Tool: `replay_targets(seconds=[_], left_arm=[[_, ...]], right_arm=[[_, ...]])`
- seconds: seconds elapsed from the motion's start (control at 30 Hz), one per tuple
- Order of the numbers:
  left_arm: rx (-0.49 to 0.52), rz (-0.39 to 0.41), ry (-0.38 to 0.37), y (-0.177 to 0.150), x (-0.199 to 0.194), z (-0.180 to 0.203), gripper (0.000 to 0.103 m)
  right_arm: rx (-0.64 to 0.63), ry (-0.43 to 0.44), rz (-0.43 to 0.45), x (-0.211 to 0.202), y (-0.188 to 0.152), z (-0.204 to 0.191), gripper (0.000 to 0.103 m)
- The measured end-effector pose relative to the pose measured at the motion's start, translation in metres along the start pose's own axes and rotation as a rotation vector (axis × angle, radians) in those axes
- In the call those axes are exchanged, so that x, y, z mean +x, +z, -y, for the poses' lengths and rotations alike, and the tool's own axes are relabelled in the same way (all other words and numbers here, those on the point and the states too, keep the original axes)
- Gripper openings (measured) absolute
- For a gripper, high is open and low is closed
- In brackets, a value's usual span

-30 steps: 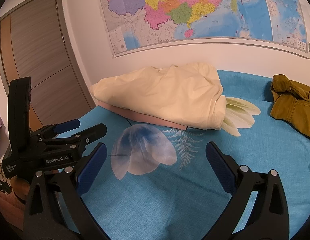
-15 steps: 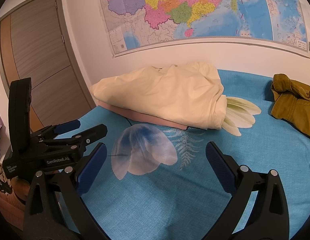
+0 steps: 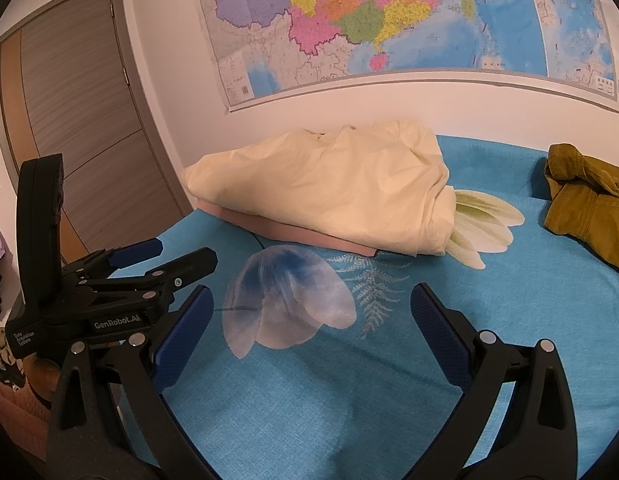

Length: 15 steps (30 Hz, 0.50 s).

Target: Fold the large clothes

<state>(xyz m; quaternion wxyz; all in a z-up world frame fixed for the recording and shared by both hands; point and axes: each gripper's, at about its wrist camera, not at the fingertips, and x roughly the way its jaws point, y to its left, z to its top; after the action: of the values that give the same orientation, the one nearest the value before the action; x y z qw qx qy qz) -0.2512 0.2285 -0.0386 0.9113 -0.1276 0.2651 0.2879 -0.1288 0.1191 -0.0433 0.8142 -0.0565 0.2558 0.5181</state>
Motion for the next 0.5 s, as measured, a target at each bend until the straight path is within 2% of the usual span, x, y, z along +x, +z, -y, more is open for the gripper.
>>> replay_targets(seconds=[0.3, 0.43, 0.5], left_arm=[[0.023, 0.041, -0.026, 0.001, -0.005, 0.013, 0.096], [0.036, 0.003, -0.069, 0.005, 0.001, 0.027, 0.096], [0.055, -0.026, -0.116, 0.007, 0.006, 0.040, 0.096]], right_arm=[[0.029, -0.022, 0.013, -0.009, -0.005, 0.010, 0.097], [0.065, -0.066, 0.026, -0.022, -0.011, 0.027, 0.097], [0.089, -0.094, 0.035, -0.032, -0.014, 0.038, 0.097]])
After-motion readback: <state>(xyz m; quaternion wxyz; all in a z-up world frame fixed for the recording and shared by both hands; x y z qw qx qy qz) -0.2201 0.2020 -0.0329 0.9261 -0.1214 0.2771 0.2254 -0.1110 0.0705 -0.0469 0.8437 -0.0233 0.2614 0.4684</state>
